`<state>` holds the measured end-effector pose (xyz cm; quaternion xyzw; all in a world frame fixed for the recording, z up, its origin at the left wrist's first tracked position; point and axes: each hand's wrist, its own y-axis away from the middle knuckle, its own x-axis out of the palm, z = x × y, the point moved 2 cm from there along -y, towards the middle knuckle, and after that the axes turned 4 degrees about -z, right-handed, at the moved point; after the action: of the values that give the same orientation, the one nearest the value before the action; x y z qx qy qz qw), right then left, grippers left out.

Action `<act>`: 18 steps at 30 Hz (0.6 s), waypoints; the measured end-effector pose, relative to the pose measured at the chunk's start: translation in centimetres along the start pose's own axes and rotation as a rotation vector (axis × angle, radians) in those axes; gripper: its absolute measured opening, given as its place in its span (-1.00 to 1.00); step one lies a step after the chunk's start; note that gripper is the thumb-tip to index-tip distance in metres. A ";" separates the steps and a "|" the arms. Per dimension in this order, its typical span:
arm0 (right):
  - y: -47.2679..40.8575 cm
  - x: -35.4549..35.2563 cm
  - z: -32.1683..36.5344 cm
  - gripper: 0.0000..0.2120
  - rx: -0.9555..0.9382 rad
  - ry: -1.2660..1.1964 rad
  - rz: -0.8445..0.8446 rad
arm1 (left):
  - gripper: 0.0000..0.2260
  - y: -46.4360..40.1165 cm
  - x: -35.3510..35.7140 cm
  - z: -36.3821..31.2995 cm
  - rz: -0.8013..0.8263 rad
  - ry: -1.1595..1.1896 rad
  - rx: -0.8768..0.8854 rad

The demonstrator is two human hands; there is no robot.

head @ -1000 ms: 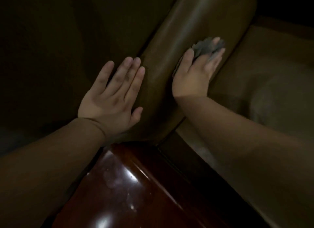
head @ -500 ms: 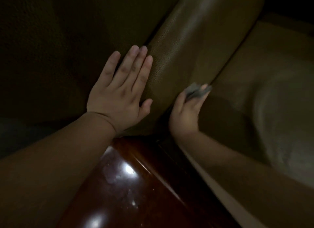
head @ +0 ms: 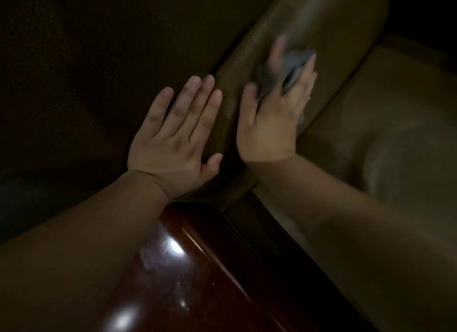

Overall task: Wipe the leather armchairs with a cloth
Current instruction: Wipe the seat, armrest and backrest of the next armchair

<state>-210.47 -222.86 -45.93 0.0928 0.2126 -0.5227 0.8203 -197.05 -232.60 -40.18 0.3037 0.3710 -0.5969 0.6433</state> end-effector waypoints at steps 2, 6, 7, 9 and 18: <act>2.3 0.4 -1.6 -0.38 -0.172 0.065 0.120 | -0.21 0.0 -0.1 0.0 0.015 -0.022 0.001; 1.1 -1.2 -7.2 -0.31 -0.474 0.258 0.192 | -0.18 -0.3 -0.2 0.3 0.074 -0.008 -0.020; 0.8 -1.8 -8.7 -0.27 -0.496 0.307 0.228 | -0.18 -0.3 -0.2 0.3 0.090 -0.009 -0.025; 0.4 -3.6 -11.1 -0.23 -0.443 0.402 0.337 | -0.19 0.0 -0.3 0.1 0.134 -0.012 -0.046; -0.8 -20.7 -9.0 -0.68 0.286 0.618 0.843 | -0.27 -4.3 -10.9 -6.1 0.840 0.549 -0.431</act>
<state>-220.98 -202.87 -44.66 0.4303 0.3152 -0.1201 0.8373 -202.18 -222.10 -34.11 0.4317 0.4862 -0.0978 0.7534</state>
